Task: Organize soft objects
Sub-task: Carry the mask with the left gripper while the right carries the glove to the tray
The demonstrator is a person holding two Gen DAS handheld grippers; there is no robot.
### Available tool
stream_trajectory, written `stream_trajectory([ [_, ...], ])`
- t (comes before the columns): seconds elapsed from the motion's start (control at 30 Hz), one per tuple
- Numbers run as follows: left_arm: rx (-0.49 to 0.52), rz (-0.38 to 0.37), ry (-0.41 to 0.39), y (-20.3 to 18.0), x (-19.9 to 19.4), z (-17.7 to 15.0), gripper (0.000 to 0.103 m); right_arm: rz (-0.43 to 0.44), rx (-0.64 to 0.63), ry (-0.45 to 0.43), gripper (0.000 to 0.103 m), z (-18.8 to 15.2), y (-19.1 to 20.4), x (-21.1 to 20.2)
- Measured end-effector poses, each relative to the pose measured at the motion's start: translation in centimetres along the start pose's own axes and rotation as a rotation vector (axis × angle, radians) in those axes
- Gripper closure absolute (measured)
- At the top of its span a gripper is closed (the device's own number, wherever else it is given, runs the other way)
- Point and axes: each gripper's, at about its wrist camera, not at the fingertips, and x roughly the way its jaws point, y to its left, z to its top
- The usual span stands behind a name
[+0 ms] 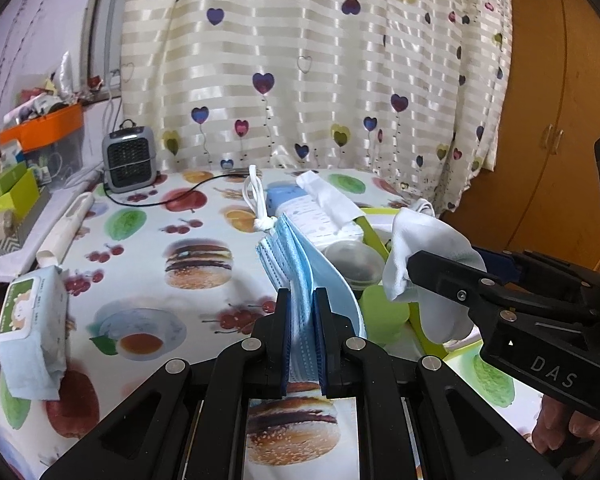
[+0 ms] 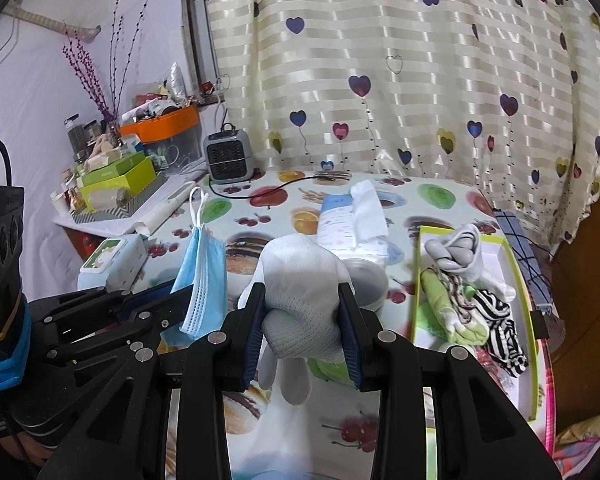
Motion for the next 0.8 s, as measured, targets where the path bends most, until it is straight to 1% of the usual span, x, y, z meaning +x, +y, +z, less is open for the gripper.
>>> stream_trajectory([
  [0.53, 0.057, -0.033, 0.018, -3.4, 1.5, 0.8, 0.093, -0.032, 0.05, -0.017, 0.067, -0.5, -3.2, -0.9],
  [0.8, 0.091, -0.059, 0.03, -5.7, 2.7, 1.3, 0.093, -0.05, 0.092, -0.025, 0.067, -1.0, -5.6, -1.3],
])
